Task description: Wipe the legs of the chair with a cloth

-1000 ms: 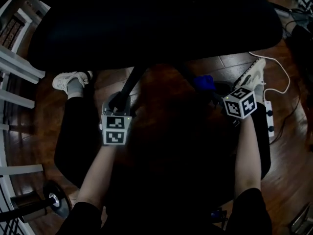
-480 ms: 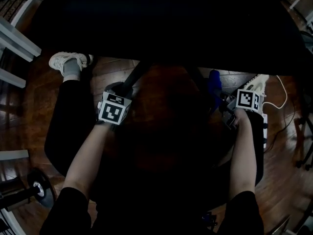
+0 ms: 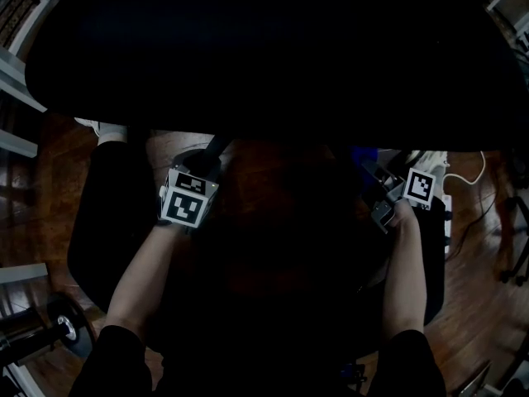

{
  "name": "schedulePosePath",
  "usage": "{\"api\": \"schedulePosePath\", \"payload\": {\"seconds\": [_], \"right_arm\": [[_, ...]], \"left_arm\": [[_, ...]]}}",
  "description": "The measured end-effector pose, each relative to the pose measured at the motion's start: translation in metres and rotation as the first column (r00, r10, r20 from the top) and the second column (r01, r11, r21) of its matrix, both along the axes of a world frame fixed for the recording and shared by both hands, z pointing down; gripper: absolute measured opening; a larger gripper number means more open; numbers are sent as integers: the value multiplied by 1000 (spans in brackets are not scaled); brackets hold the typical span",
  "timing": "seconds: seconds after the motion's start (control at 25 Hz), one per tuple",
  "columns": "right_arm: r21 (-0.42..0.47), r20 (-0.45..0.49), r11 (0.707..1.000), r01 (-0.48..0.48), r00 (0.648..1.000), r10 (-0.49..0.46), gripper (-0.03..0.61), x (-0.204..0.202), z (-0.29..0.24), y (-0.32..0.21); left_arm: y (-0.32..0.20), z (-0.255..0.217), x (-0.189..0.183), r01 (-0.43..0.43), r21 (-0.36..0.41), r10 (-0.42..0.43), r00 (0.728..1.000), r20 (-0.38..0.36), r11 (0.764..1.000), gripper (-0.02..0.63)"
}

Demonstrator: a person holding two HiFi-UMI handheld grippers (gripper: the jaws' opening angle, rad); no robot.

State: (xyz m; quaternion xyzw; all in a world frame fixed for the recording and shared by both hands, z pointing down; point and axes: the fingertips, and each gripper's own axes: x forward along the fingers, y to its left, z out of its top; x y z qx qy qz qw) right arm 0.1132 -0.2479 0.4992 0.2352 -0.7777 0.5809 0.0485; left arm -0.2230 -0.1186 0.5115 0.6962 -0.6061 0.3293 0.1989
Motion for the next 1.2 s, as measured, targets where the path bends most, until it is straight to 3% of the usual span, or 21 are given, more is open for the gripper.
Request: {"api": "schedulePosePath", "payload": {"seconds": [0.32, 0.56, 0.64, 0.76, 0.84, 0.92, 1.0, 1.08, 1.16, 1.2], "right_arm": [[39, 14, 996, -79, 997, 79, 94, 28, -3, -1], [19, 62, 995, -101, 993, 99, 94, 15, -1, 21], [17, 57, 998, -61, 997, 60, 94, 1, 0, 32], [8, 54, 1000, 15, 998, -15, 97, -21, 0, 50], [19, 59, 998, 58, 997, -59, 98, -37, -2, 64], [52, 53, 992, 116, 992, -118, 100, -56, -4, 76], [89, 55, 979, 182, 981, -187, 101, -79, -7, 87], [118, 80, 964, 238, 965, -248, 103, -105, -12, 99], [145, 128, 952, 268, 950, -286, 104, -131, -21, 112], [151, 150, 952, 267, 946, -289, 104, -144, -24, 117]], "left_arm": [[-21, 1, 22, -118, -26, 118, 993, -9, 993, 130], [-48, 4, -2, -178, 7, 178, 984, 14, 984, 133], [-59, 8, -17, -204, 19, 202, 977, 69, 979, 143], [-70, 10, -38, -223, 16, 214, 952, 217, 975, 155], [-71, 0, -51, -196, 34, 177, 938, 299, 980, 191], [-64, -20, -53, -163, 93, 126, 941, 315, 982, 201], [-48, -35, -34, -141, 155, 105, 969, 222, 978, 201], [-30, -41, 1, -122, 193, 122, 992, 12, 974, 201], [-12, -48, 40, -108, 206, 152, 966, -210, 972, 206], [-4, -51, 56, -106, 207, 163, 945, -283, 973, 213]]}}
